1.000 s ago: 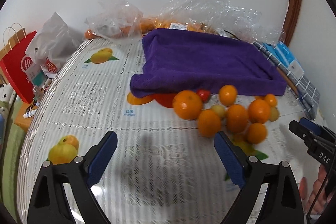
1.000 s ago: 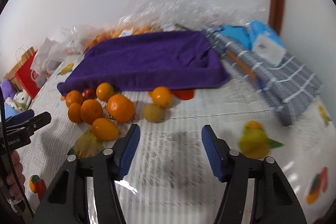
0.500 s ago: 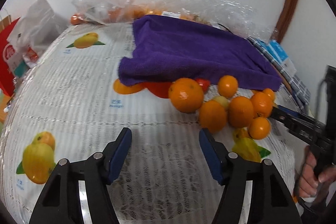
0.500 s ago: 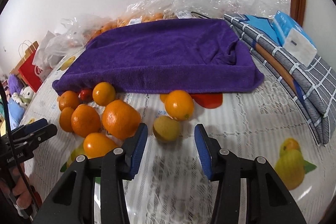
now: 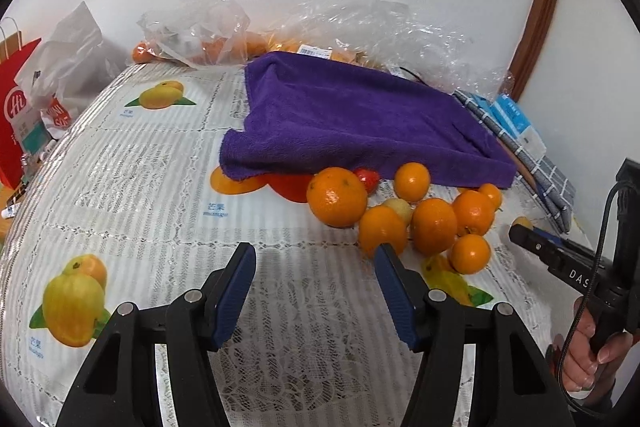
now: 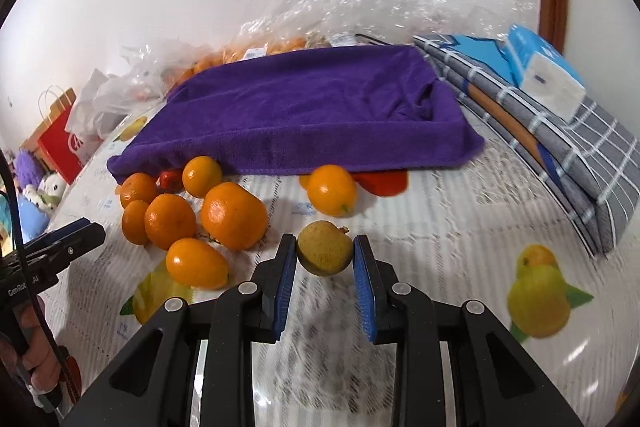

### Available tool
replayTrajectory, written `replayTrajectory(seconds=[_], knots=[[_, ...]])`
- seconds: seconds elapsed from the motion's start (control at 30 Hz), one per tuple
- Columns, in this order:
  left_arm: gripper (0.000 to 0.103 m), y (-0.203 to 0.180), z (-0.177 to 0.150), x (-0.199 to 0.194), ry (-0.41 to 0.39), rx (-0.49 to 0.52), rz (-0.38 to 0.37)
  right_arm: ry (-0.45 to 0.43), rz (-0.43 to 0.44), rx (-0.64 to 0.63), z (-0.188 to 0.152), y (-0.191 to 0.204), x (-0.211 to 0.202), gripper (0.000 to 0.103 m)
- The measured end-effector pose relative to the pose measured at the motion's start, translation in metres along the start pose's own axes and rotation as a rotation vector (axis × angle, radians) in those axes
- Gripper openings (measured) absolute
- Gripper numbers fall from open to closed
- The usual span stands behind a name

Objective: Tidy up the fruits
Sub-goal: 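Grasp the small yellow-green fruit with the right tool while the left tool approaches an orange, then grasp a large orange with the left tool while the right tool lifts its fruit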

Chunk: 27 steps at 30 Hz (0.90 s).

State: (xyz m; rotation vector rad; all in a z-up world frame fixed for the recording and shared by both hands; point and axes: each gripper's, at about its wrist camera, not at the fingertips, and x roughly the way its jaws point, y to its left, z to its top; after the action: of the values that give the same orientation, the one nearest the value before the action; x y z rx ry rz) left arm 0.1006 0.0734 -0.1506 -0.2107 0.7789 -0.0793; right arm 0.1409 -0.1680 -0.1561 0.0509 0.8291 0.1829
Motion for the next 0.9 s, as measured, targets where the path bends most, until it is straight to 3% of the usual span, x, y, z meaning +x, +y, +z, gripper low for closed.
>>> replayTrajectory(seconds=[0.17,0.43,0.6,0.9], knots=[[0.059,-0.002,0.001,0.0,0.005,0.003,-0.024,-0.016,-0.01,0.038,-0.004,-0.009,-0.011,0.029],[0.057,-0.008,0.028,0.008,-0.022,-0.014,0.019,-0.019,0.02,0.065,-0.004,-0.015,-0.012,0.029],[0.051,-0.007,0.047,0.033,0.045,-0.065,-0.021,-0.026,0.049,0.084,-0.004,-0.019,-0.014,0.029],[0.045,-0.004,0.041,0.054,0.099,-0.117,-0.084,-0.026,0.068,0.115,-0.003,-0.023,-0.014,0.029]])
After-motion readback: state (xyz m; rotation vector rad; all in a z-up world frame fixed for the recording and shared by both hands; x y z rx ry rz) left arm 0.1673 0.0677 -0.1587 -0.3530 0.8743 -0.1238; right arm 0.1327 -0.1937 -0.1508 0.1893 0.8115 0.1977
